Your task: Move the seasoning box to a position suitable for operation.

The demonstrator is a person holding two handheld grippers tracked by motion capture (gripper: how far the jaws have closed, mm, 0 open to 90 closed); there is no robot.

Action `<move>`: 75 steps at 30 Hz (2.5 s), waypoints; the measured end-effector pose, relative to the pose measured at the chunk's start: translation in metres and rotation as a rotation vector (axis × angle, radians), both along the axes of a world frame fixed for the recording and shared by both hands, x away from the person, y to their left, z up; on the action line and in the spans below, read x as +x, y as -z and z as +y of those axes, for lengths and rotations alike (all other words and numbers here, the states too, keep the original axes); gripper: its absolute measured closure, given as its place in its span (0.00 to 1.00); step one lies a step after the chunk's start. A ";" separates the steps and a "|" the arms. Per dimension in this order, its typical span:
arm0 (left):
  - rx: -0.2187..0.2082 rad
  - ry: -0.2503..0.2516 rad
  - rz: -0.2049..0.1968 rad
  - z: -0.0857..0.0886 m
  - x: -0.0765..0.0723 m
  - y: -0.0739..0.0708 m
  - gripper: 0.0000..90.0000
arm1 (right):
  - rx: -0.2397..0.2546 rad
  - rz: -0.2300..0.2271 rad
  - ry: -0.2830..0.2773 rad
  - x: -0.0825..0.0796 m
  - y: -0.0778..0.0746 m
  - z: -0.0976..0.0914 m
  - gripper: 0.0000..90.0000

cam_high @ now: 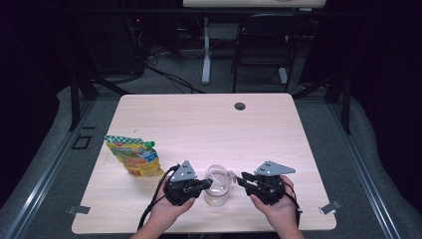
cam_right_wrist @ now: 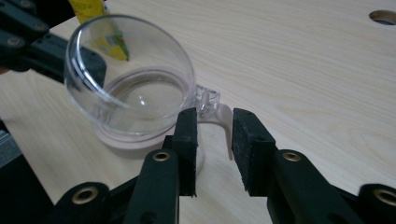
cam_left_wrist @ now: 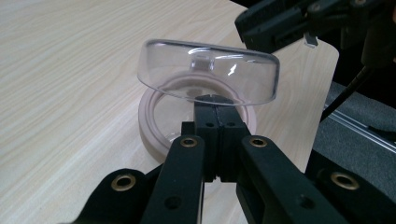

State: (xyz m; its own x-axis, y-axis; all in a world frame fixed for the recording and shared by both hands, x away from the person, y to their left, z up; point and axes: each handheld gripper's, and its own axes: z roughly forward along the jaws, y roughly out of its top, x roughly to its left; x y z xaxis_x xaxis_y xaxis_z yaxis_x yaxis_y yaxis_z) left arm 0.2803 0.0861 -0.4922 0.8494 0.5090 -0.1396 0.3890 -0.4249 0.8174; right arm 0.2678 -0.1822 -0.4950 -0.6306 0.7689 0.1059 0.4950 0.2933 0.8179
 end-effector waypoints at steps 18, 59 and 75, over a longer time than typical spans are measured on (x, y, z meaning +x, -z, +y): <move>0.016 0.013 -0.026 -0.009 0.005 -0.016 1.00 | -0.034 0.010 -0.085 -0.009 0.009 0.019 0.67; 0.060 -0.014 0.005 0.000 -0.001 0.010 0.98 | -0.009 -0.071 -0.066 -0.009 0.001 0.017 0.69; 0.050 -0.016 0.012 0.000 0.000 0.011 0.98 | 0.048 -0.074 0.012 -0.004 0.003 0.001 0.80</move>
